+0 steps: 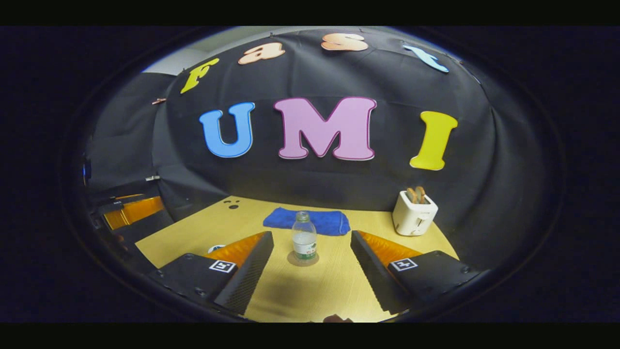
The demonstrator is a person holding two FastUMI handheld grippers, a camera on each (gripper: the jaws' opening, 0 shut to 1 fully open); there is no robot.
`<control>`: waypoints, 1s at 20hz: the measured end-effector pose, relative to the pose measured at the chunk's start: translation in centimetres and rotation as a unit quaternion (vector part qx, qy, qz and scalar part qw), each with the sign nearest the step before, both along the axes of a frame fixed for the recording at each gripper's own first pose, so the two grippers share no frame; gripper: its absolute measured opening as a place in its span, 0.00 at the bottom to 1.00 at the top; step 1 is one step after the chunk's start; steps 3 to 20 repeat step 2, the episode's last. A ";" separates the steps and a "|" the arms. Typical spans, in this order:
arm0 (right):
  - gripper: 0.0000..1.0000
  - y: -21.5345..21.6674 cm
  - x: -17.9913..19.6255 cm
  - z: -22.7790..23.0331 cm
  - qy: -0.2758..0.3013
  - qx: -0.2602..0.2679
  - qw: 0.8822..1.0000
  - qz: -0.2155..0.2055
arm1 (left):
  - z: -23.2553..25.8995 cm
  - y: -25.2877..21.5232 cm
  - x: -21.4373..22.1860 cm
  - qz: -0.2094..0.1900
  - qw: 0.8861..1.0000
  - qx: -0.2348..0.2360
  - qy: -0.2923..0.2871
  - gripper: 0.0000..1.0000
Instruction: Open the teacup lid with one hand, grasp the water bottle and pour water into the teacup with the other hand; after pouring, place the water bottle on the coaster and then close the teacup lid.
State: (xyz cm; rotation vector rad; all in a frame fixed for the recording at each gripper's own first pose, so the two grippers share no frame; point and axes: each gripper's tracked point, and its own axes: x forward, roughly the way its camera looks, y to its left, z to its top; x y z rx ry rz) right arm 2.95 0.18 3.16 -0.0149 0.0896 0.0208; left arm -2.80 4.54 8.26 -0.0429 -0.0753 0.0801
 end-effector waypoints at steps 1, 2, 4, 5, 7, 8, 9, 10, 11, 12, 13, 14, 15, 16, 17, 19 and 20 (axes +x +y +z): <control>0.99 -0.1 -0.4 0.2 -0.003 0.001 1.000 -0.002 | 0.5 -0.2 -0.5 0.000 1.000 0.003 -0.003 0.99; 0.99 -0.3 -0.7 0.3 -0.003 0.004 1.000 -0.004 | 1.0 -0.2 -1.1 0.002 1.000 0.005 -0.004 0.95; 0.99 -0.3 -0.7 0.3 -0.003 0.004 1.000 -0.004 | 1.0 -0.2 -1.1 0.002 1.000 0.005 -0.004 0.95; 0.99 -0.3 -0.7 0.3 -0.003 0.004 1.000 -0.004 | 1.0 -0.2 -1.1 0.002 1.000 0.005 -0.004 0.95; 0.99 -0.3 -0.7 0.3 -0.003 0.004 1.000 -0.004 | 1.0 -0.2 -1.1 0.002 1.000 0.005 -0.004 0.95; 0.99 -0.3 -0.7 0.3 -0.003 0.004 1.000 -0.004 | 1.0 -0.2 -1.1 0.002 1.000 0.005 -0.004 0.95; 0.99 -0.3 -0.7 0.3 -0.003 0.004 1.000 -0.004 | 1.0 -0.2 -1.1 0.002 1.000 0.005 -0.004 0.95; 0.99 -0.3 -0.7 0.3 -0.003 0.004 1.000 -0.004 | 1.0 -0.2 -1.1 0.002 1.000 0.005 -0.004 0.95; 0.99 -0.3 -0.7 0.3 -0.003 0.004 1.000 -0.004 | 1.0 -0.2 -1.1 0.002 1.000 0.005 -0.004 0.95; 0.99 -0.3 -0.7 0.3 -0.003 0.004 1.000 -0.004 | 1.0 -0.2 -1.1 0.002 1.000 0.005 -0.004 0.95; 0.99 -0.3 -0.7 0.3 -0.003 0.004 1.000 -0.004 | 1.0 -0.2 -1.1 0.002 1.000 0.005 -0.004 0.95; 0.99 -0.3 -0.7 0.3 -0.003 0.004 1.000 -0.004 | 1.0 -0.2 -1.1 0.002 1.000 0.005 -0.004 0.95; 0.99 -0.3 -0.7 0.3 -0.003 0.004 1.000 -0.004 | 1.0 -0.2 -1.1 0.002 1.000 0.005 -0.004 0.95; 0.99 -0.3 -0.7 0.3 -0.003 0.004 1.000 -0.004 | 1.0 -0.2 -1.1 0.002 1.000 0.005 -0.004 0.95; 0.99 -0.3 -0.7 0.3 -0.003 0.004 1.000 -0.004 | 1.0 -0.2 -1.1 0.002 1.000 0.005 -0.004 0.95; 0.99 -0.3 -0.7 0.3 -0.003 0.004 1.000 -0.004 | 1.0 -0.2 -1.1 0.002 1.000 0.005 -0.004 0.95; 0.99 -0.3 -0.7 0.3 -0.003 0.004 1.000 -0.004 | 1.0 -0.2 -1.1 0.002 1.000 0.005 -0.004 0.95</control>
